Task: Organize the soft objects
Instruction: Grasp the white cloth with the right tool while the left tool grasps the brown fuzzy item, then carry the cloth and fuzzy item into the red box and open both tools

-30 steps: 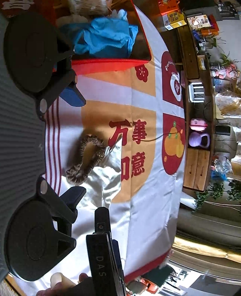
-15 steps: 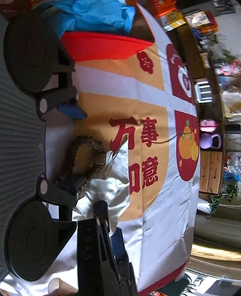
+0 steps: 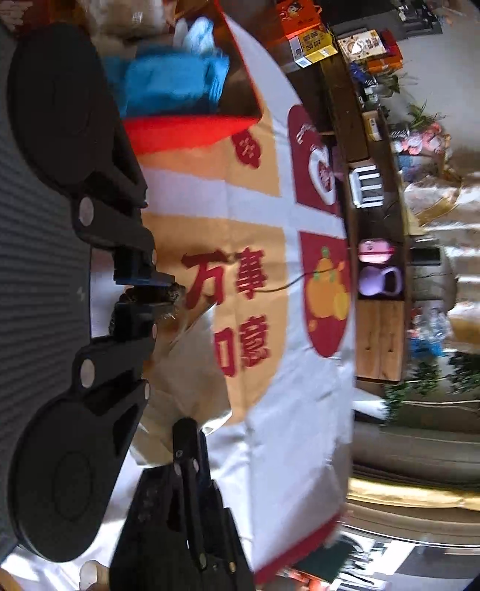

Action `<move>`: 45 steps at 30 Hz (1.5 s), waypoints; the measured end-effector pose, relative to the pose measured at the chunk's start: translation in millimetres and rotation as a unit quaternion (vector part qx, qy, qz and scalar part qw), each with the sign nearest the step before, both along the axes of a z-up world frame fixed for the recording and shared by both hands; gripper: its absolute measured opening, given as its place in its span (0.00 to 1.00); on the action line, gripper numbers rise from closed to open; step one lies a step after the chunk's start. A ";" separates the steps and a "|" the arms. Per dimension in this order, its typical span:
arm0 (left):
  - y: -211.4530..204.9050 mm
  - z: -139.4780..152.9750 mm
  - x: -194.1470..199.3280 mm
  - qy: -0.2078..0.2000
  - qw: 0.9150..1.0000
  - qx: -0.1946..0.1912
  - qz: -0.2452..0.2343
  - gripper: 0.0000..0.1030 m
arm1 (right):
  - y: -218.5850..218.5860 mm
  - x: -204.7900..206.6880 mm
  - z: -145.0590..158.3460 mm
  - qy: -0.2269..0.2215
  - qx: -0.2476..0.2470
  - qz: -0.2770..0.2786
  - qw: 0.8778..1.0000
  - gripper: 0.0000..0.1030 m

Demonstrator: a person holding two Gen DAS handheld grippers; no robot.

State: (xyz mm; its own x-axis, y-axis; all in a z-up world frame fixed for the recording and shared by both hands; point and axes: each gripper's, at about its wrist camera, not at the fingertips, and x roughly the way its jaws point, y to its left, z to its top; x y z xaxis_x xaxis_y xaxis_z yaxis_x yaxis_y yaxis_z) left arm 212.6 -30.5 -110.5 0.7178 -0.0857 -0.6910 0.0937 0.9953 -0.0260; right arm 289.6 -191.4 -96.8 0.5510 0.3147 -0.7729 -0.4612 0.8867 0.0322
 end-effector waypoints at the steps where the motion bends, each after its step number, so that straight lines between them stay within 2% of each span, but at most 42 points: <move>1: 4.8 7.6 -4.5 -0.005 1.000 -0.010 0.001 0.08 | -2.4 -3.1 8.1 -0.004 0.008 -0.001 1.000 0.05; 7: 36.4 55.4 -35.4 -0.035 0.999 -0.036 0.009 0.08 | 0.0 -27.5 62.9 -0.036 0.051 0.018 0.998 0.05; 12: 71.7 88.6 -55.0 -0.053 0.997 -0.047 0.027 0.08 | 26.0 -43.0 101.5 -0.050 0.085 0.048 0.994 0.05; 16: 103.6 107.0 -64.7 -0.068 0.996 -0.042 0.050 0.08 | 57.5 -50.7 121.6 -0.063 0.099 0.078 0.990 0.05; 22: 147.0 117.7 -69.3 -0.068 0.994 -0.022 0.079 0.08 | 114.0 -53.7 134.2 -0.067 0.101 0.127 0.984 0.05; 30: 198.7 118.1 -73.8 -0.059 0.992 -0.018 0.115 0.08 | 177.4 -49.1 131.5 -0.055 0.106 0.163 0.979 0.05; 35: 218.9 110.6 -65.0 -0.052 0.991 -0.022 0.120 0.08 | 203.7 -45.3 123.6 -0.051 0.100 0.174 0.978 0.05; 39: 225.4 87.6 -49.2 -0.036 0.992 -0.031 0.118 0.08 | 217.4 -35.7 99.2 -0.034 0.073 0.169 0.982 0.05; 45: 226.2 41.7 -31.2 0.014 0.992 -0.047 0.118 0.08 | 221.9 -22.8 49.7 0.011 0.028 0.151 0.988 0.06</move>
State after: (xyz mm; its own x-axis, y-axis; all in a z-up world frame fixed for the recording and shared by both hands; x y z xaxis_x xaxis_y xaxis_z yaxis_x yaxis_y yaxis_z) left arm 181.4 195.7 -68.7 0.7057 0.0173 -0.7083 -0.1435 0.9825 -0.1190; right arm 266.8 30.5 -47.1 0.4089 0.5049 -0.7602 -0.7031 0.7054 0.0903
